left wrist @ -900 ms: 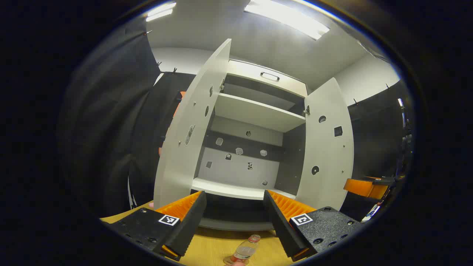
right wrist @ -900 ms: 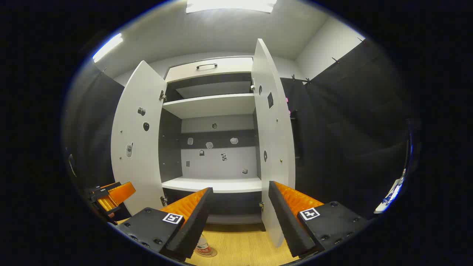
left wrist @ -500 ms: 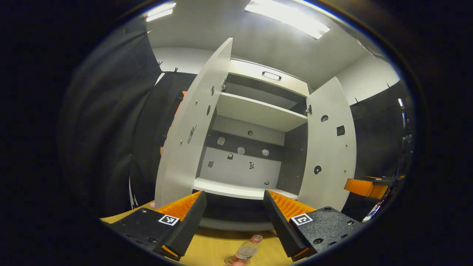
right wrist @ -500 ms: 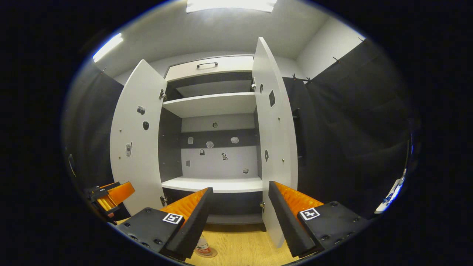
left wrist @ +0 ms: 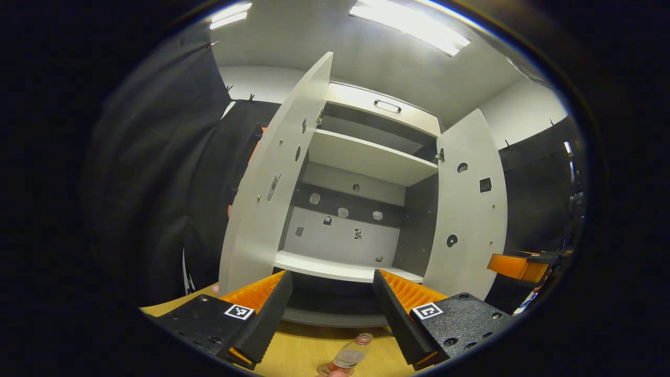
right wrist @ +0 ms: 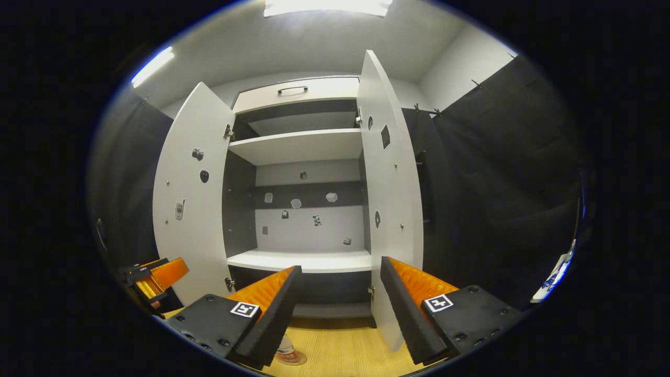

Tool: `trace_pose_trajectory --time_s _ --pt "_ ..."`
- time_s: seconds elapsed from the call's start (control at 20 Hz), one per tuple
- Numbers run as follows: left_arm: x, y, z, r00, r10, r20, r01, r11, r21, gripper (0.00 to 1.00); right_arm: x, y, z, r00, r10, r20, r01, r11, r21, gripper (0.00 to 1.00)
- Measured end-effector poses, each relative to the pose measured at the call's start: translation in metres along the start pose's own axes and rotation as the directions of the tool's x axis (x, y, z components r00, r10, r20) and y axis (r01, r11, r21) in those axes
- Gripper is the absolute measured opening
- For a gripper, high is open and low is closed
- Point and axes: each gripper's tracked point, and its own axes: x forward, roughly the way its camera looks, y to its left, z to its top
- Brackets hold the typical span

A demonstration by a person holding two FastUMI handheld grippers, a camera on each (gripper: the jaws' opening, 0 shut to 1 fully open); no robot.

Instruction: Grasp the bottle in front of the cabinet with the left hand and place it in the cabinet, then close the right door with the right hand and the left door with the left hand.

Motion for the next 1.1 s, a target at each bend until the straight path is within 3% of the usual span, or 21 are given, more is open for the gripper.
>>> trace_pose_trajectory --time_s 0.45,0.6,0.85,1.1 --pt "0.014 -0.014 -0.02 0.999 -0.029 -0.042 0.029 1.0 0.004 0.94 0.001 -0.003 -0.008 1.0 -0.019 -0.008 0.019 1.0 0.004 0.98" --pt "0.028 -0.045 -0.046 0.989 -0.118 -0.088 0.115 0.993 -0.037 0.95 0.001 -0.007 -0.012 0.999 -0.029 -0.028 0.029 1.0 -0.006 0.98" --pt "0.051 -0.082 -0.129 0.956 -0.218 -0.195 0.207 0.976 -0.072 0.94 -0.005 -0.015 -0.012 0.998 -0.055 -0.034 0.054 0.998 -0.034 0.98" --pt "0.061 -0.07 -0.236 0.938 -0.163 -0.306 0.191 0.98 0.062 0.95 -0.014 -0.03 -0.017 0.993 -0.102 -0.057 0.098 0.993 -0.064 0.98"
